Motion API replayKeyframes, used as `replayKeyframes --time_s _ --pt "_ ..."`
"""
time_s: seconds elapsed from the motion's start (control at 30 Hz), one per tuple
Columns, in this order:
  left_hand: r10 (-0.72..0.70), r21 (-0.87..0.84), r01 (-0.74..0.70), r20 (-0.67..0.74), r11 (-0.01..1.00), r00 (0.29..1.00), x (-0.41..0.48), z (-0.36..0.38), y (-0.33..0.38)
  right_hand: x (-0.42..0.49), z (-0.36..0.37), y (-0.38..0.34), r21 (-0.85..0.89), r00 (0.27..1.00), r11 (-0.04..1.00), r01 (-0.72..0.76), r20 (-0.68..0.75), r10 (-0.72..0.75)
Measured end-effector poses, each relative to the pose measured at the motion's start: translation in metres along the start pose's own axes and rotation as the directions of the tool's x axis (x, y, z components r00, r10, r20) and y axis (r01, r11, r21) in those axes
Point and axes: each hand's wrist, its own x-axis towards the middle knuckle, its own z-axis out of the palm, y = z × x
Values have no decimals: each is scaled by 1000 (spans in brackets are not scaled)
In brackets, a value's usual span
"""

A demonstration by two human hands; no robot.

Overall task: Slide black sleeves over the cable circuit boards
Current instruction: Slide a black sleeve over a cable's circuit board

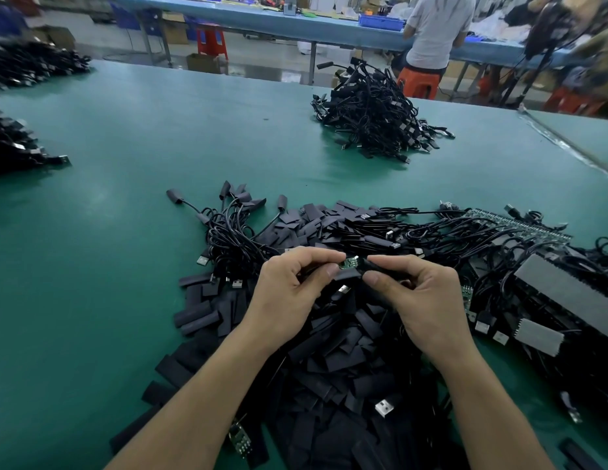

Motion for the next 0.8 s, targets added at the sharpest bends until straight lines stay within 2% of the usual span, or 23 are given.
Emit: replayKeyframes --time_s 0.17,0.43,0.67,0.8 --pt "1 30 -2 20 1000 1000 0 -1 0 -1 0 -1 16 999 1000 7 43 -8" --pt "14 97 -21 64 995 998 0 -1 4 0 0 5 -64 999 998 -21 28 23" --pt "18 79 -23 60 997 998 -1 -2 3 0 -4 6 -40 995 999 -10 95 14" --pt "-23 -16 23 25 1000 999 0 -2 1 1 -8 7 -16 986 999 -31 161 33"
